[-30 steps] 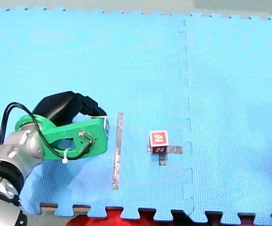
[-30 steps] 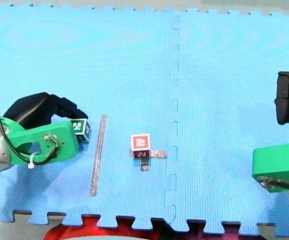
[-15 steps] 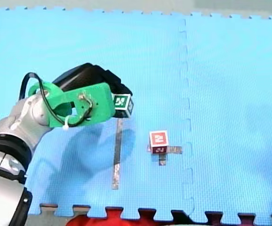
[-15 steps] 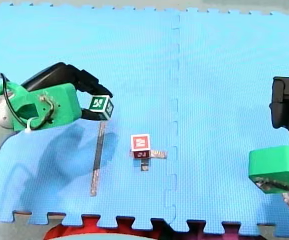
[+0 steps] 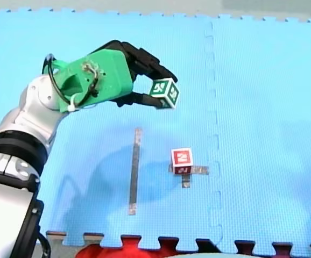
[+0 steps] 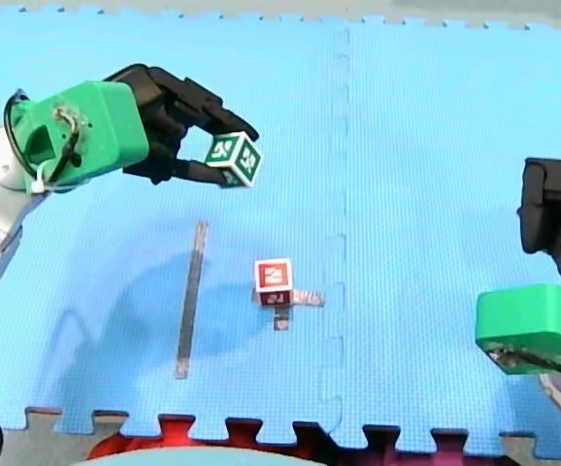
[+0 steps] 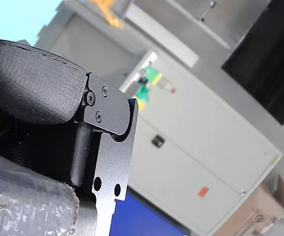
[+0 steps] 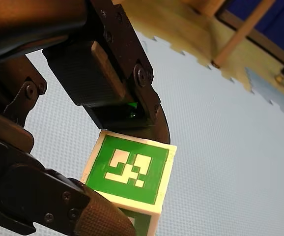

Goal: Stack cube left

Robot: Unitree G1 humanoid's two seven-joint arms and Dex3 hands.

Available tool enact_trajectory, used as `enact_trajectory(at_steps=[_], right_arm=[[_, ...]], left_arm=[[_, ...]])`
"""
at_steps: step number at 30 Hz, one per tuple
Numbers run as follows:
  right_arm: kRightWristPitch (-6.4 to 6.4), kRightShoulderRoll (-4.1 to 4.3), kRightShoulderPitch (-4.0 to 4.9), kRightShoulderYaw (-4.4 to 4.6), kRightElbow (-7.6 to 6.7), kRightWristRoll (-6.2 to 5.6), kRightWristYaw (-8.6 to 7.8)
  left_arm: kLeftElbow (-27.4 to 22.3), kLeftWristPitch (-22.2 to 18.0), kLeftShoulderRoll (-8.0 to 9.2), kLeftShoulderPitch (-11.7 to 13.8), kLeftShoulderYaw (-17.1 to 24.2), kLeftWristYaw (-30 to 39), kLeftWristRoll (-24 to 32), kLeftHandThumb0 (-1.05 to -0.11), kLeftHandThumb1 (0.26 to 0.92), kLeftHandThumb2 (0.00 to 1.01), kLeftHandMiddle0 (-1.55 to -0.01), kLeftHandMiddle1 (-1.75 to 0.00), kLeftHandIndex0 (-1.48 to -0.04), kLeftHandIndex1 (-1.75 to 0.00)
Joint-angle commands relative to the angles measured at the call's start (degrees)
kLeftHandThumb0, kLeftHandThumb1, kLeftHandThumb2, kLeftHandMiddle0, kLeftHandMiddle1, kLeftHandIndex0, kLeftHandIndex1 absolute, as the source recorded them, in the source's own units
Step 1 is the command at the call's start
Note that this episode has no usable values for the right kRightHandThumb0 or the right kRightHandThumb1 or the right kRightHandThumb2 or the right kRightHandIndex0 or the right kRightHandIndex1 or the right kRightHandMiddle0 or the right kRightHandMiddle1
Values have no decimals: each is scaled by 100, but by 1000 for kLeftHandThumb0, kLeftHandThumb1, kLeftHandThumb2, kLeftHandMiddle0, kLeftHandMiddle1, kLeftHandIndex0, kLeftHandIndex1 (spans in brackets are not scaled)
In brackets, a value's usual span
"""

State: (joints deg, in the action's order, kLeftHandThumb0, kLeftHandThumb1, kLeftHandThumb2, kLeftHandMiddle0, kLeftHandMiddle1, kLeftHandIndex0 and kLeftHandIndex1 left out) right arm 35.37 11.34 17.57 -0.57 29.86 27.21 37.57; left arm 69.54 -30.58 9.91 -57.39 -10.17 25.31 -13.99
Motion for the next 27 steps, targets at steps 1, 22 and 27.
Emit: enact_trajectory(at_steps=[1, 22, 27], right_arm=[[35, 8, 49, 9, 67, -4, 46], [-33, -28, 263, 103, 211, 63, 264], [-58, -22, 254, 108, 138, 85, 292]], left_arm=[[-74, 58, -64, -59, 24, 76, 55, -479, 769, 0, -942, -1746, -1316, -1], [-275, -160, -728, 419, -318, -172, -144, -483, 766, 1, -1015, -1746, -1313, -1], [-250, -212, -784, 512, -330, -206, -133, -484, 767, 2, -1021, -1746, -1313, -1]])
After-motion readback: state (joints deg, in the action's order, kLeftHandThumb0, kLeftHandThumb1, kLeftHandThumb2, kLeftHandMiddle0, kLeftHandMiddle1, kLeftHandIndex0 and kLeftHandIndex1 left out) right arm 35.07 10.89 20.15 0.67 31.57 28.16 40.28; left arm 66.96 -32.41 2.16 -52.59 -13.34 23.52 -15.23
